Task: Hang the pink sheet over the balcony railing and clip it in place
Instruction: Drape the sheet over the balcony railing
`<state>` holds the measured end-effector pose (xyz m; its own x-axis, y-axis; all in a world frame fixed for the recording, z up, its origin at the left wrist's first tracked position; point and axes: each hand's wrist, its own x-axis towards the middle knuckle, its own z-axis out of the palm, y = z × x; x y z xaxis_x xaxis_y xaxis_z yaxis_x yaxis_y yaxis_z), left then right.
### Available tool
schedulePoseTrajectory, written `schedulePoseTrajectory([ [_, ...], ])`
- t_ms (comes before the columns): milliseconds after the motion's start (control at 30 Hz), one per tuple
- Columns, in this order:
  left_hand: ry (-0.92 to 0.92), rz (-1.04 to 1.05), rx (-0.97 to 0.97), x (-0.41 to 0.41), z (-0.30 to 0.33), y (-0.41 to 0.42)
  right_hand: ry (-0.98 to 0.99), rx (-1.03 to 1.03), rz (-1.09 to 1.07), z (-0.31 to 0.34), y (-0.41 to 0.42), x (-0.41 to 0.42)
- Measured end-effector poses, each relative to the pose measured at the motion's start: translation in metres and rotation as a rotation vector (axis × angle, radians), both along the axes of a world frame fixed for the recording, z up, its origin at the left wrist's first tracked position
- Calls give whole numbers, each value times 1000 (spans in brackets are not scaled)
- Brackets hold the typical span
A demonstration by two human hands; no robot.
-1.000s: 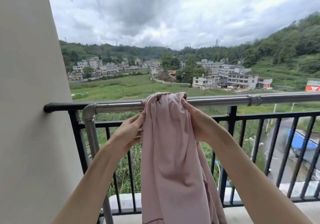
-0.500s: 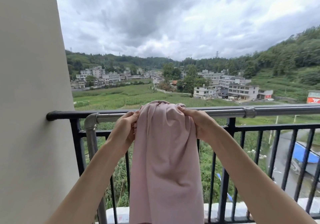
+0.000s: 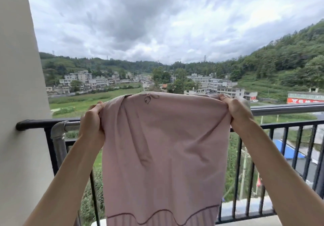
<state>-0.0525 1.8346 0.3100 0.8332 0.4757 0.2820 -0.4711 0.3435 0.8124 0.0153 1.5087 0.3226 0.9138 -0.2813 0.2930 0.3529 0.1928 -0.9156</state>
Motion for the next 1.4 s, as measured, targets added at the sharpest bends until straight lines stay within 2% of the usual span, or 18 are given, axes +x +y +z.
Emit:
schedulePoseTrajectory([
  [67, 52, -80, 6, -4, -24, -2, -8, -145, -147, -22, -10, -2],
  [233, 339, -335, 101, -6, -85, -35, 47, -582, -261, -84, -4, -14],
  [300, 377, -372, 160, -5, -92, -45, -2, -518, -195, -89, 7, -21],
  [400, 325, -456, 160, -9, -88, -52, 28, -195, 203, -89, 28, -23],
  [500, 328, -466, 134, -12, -86, -62, 140, -200, 485, -97, 51, -25],
  [567, 318, -415, 115, -12, -90, -71, 174, -268, 538, -97, 69, -28],
  [667, 258, -267, 73, -11, -94, -77, 166, -343, 469, -95, 93, -31],
  [800, 244, -134, 1, -14, -96, -72, 98, -256, 310, -98, 105, -33],
  [1033, 163, 188, 239, -31, -77, -23, 61, -78, 114, -74, 70, -17],
  [1167, 88, 352, 322, -28, -43, -5, 33, 131, -73, -51, 34, 4],
  [1267, 47, 525, 300, -24, -37, 5, 66, 46, -213, -60, 20, 6],
  [1333, 59, 499, 327, -21, -51, 4, 101, -68, -212, -74, 25, 2],
  [1400, 91, 373, 336, -19, -71, 1, 113, -108, -175, -86, 35, -6],
])
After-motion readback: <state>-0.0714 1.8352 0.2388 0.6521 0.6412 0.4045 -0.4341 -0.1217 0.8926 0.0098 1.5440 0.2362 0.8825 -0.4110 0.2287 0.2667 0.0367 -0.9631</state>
